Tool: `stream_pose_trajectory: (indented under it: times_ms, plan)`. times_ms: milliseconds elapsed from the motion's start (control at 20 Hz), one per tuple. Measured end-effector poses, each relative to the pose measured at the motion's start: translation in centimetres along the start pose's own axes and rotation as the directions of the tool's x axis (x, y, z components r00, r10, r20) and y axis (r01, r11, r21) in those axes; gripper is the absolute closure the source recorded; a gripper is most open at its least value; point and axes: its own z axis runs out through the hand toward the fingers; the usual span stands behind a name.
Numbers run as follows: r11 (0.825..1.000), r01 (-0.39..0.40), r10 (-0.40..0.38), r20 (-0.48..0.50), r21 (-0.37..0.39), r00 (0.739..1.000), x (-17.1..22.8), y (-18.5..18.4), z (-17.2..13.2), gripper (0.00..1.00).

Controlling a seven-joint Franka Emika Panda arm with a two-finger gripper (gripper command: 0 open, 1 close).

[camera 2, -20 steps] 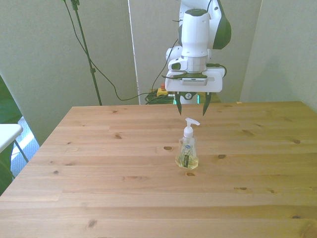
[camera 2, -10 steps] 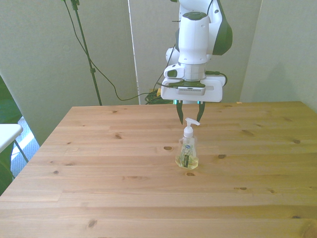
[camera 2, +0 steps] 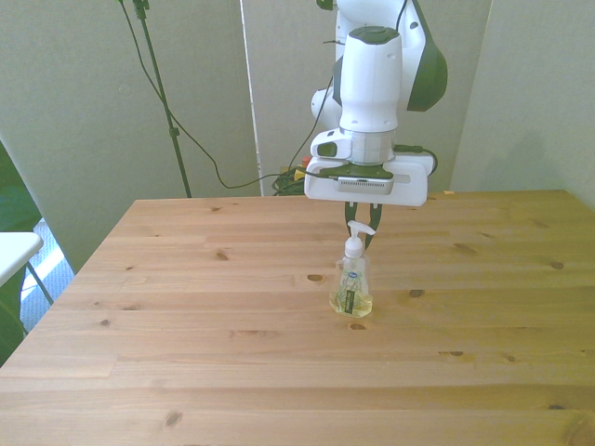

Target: Knock down the sanitizer

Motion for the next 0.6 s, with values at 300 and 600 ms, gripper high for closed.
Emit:
stream_pose_trajectory:
  times_ms: [300, 600]
  plan:
    - [1.000, -0.007, 0.007, 0.004, -0.016, 1.000, 2.2, -2.3, 0.5, 1.00]
    - [0.999, -0.019, 0.019, -0.001, -0.028, 1.000, 5.0, -4.9, 0.8, 1.00]
